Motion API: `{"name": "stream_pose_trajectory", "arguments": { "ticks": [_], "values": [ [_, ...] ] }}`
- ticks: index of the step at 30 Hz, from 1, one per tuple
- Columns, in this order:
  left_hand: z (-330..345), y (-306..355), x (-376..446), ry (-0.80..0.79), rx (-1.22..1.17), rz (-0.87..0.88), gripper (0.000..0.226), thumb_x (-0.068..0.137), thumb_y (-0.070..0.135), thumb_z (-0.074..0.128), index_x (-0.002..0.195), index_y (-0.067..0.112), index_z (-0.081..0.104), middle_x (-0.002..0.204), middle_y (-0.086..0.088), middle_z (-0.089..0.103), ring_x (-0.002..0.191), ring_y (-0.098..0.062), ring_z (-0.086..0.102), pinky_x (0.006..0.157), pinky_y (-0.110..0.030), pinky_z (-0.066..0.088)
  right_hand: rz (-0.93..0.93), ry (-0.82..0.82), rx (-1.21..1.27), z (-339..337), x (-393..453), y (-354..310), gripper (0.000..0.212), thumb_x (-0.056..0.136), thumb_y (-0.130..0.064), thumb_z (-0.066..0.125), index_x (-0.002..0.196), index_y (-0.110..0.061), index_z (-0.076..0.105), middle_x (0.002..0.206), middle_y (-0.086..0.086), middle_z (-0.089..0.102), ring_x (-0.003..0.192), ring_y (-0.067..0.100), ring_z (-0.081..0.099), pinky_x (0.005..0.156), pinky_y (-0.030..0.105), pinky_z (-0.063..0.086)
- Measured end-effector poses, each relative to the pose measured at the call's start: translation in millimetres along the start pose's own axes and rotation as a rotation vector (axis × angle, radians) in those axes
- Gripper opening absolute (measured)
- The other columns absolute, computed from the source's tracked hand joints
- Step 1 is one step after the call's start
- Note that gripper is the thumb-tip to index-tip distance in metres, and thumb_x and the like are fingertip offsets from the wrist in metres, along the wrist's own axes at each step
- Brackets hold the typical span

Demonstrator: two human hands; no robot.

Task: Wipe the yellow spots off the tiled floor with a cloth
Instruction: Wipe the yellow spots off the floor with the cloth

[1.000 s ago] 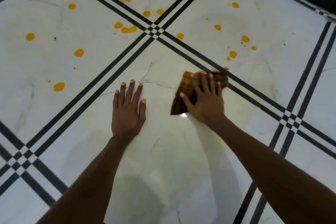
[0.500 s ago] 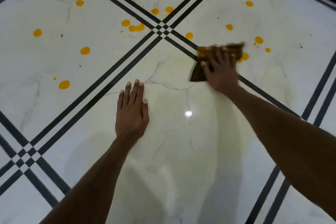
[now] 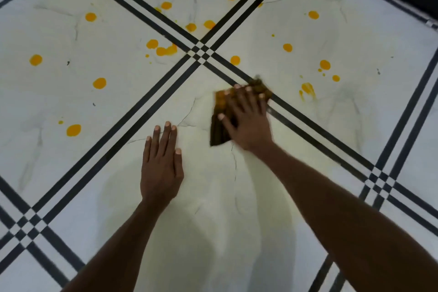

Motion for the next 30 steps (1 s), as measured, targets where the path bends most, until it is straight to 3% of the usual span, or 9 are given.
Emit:
{"name": "stream_pose_trajectory", "arguments": {
  "ticks": [3,10,16,18,20,22,23,27,30],
  "values": [
    [0,2,1,-0.016,0.015,-0.006,0.06,0.109,0.027,0.026,0.166,0.015,0.015,0.175,-0.002,0.011,0.163,-0.021,0.004,0.131,-0.05,0.016,0.097,-0.018,-0.037,-7,-1,46,0.075,0.104,-0.068,0.028,0.167,-0.032,0.014,0.177,0.003,0.004,0.164,0.031,0.001,0.131,0.058,0.003],
    [-3,4,8,-0.083,-0.008,-0.038,0.06,0.108,0.027,0.025,0.166,0.013,0.016,0.175,-0.003,0.012,0.163,-0.022,0.004,0.13,-0.05,0.016,0.169,-0.172,0.018,-2,-5,36,0.08,0.103,-0.07,0.026,0.167,-0.032,-0.002,0.176,0.004,-0.015,0.162,0.032,-0.017,0.131,0.057,-0.003],
    [-6,3,5,-0.039,-0.014,-0.019,0.06,0.106,0.026,0.033,0.163,0.01,0.026,0.173,-0.006,0.021,0.162,-0.024,0.014,0.129,-0.052,0.021,0.15,-0.139,0.035,-2,-6,34,0.078,0.103,-0.07,0.02,0.168,-0.03,0.002,0.176,0.006,-0.013,0.162,0.032,-0.015,0.131,0.055,-0.005],
    [-10,6,7,0.013,-0.01,-0.03,0.058,0.105,0.031,0.039,0.158,0.007,0.038,0.167,-0.01,0.036,0.157,-0.029,0.029,0.125,-0.052,0.028,0.15,-0.141,0.069,-1,-3,35,0.076,0.103,-0.068,0.012,0.168,-0.029,0.003,0.176,0.006,-0.011,0.162,0.032,-0.015,0.13,0.054,-0.007],
    [-22,14,24,0.078,0.024,-0.08,0.054,0.104,0.043,0.042,0.138,0.005,0.058,0.142,-0.013,0.059,0.133,-0.036,0.053,0.109,-0.05,0.043,0.145,-0.117,0.121,-6,-3,37,0.073,0.104,-0.062,0.011,0.168,-0.026,0.011,0.177,0.006,-0.002,0.163,0.033,-0.007,0.13,0.054,-0.002],
    [-29,36,59,0.068,-0.035,-0.101,0.051,0.104,0.052,0.038,0.115,0.009,0.064,0.115,-0.009,0.064,0.107,-0.03,0.057,0.091,-0.043,0.047,0.138,-0.066,0.181,-20,-3,41,0.064,0.109,-0.049,0.021,0.166,-0.02,0.023,0.174,0.008,0.019,0.162,0.033,0.012,0.129,0.054,0.014],
    [-28,53,77,0.032,-0.107,-0.089,0.049,0.105,0.052,0.038,0.111,0.01,0.064,0.11,-0.007,0.063,0.104,-0.026,0.056,0.088,-0.041,0.049,0.139,-0.047,0.207,-28,-3,45,0.058,0.11,-0.04,0.029,0.164,-0.018,0.029,0.17,0.01,0.03,0.159,0.034,0.023,0.126,0.054,0.024],
    [2,133,135,-0.19,-0.439,-0.152,0.049,0.102,0.042,0.057,0.134,0.005,0.054,0.131,-0.013,0.055,0.122,-0.028,0.052,0.101,-0.044,0.049,0.124,-0.147,0.299,-51,13,66,0.051,0.101,-0.011,0.052,0.152,-0.01,0.048,0.143,0.021,0.056,0.133,0.042,0.049,0.11,0.054,0.044],
    [27,159,165,-0.286,-0.524,-0.325,0.06,0.087,0.034,0.074,0.132,0.002,0.05,0.127,-0.018,0.058,0.119,-0.035,0.058,0.101,-0.05,0.051,0.126,-0.281,0.285,-47,31,84,0.049,0.091,-0.011,0.066,0.139,-0.009,0.057,0.12,0.021,0.063,0.117,0.041,0.057,0.093,0.044,0.048]
  ]
}}
Point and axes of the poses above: each hand's wrist, its own x-axis towards the middle knuckle, its own z-axis out of the palm, y = z × x, the point moved 9 cm from there along x, towards the middle knuckle
